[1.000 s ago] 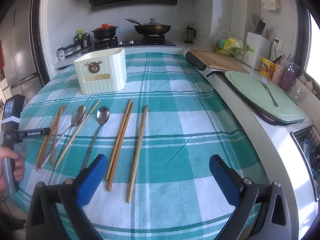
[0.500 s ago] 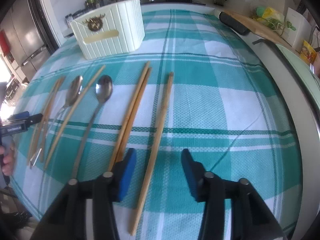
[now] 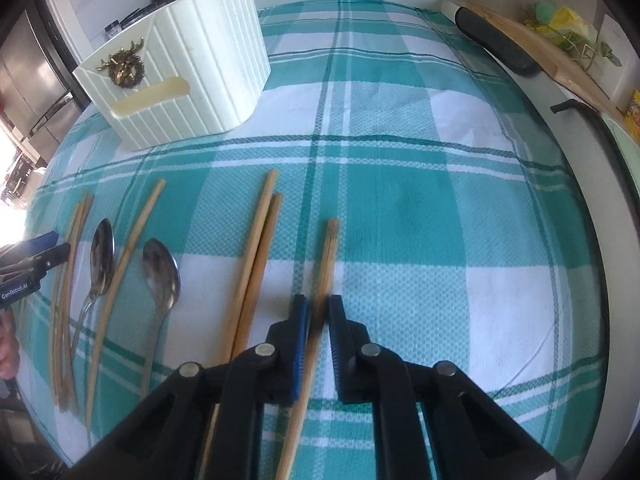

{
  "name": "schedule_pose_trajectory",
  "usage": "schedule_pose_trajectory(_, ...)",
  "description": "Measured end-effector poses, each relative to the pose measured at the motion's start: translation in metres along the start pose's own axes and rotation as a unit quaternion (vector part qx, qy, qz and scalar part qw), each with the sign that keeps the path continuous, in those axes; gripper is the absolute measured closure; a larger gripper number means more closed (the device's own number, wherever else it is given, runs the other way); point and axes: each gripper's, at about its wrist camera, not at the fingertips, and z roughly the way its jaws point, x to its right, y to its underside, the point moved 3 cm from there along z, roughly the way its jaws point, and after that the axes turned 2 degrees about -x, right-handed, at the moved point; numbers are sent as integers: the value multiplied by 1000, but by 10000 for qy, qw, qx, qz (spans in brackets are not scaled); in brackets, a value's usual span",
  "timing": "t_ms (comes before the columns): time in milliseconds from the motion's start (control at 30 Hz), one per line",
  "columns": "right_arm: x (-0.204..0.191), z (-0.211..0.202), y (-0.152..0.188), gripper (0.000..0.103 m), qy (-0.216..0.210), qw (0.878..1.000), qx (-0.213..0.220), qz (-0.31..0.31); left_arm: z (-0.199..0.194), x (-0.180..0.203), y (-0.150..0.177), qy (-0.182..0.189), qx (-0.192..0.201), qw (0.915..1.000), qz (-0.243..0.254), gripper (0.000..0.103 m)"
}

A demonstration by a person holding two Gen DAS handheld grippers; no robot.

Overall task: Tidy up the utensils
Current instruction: 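Move the left tool down toward the wooden chopsticks and open it, then close the left tool on one wooden chopstick and lift it, then carry the chopstick over the cream caddy and drop it inside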

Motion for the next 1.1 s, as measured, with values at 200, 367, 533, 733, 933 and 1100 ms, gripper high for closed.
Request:
schedule_pose_trajectory(200,2,8,-18,95,-14,10000,-43,81,2,3,-9,-70,49,10000,50,66)
schedule_pose_trajectory(367,2,11,-26,96,-85,9999,13,131,3,8,-13,-64,198,9997,128,95)
schedule_pose_trajectory(533,3,-1,-34,96,-462,9981,309,272,-3,6,-17,111,349,9993,-17,99)
schedule_pose_trajectory(733,-2,-63,-44,96,-971,9893,1051,276,-57,2,-28,429,944,9944,-183,99)
schedule_pose_trajectory(933,-21,-133,-39,96,-1145,9796,1647,-110,-132,-2,-37,827,1691,9819,-223,99)
schedule_pose_trajectory(1100,-30,-181,-29,96,-1144,9697,2134,-317,-174,-6,-37,976,2144,9718,-147,99)
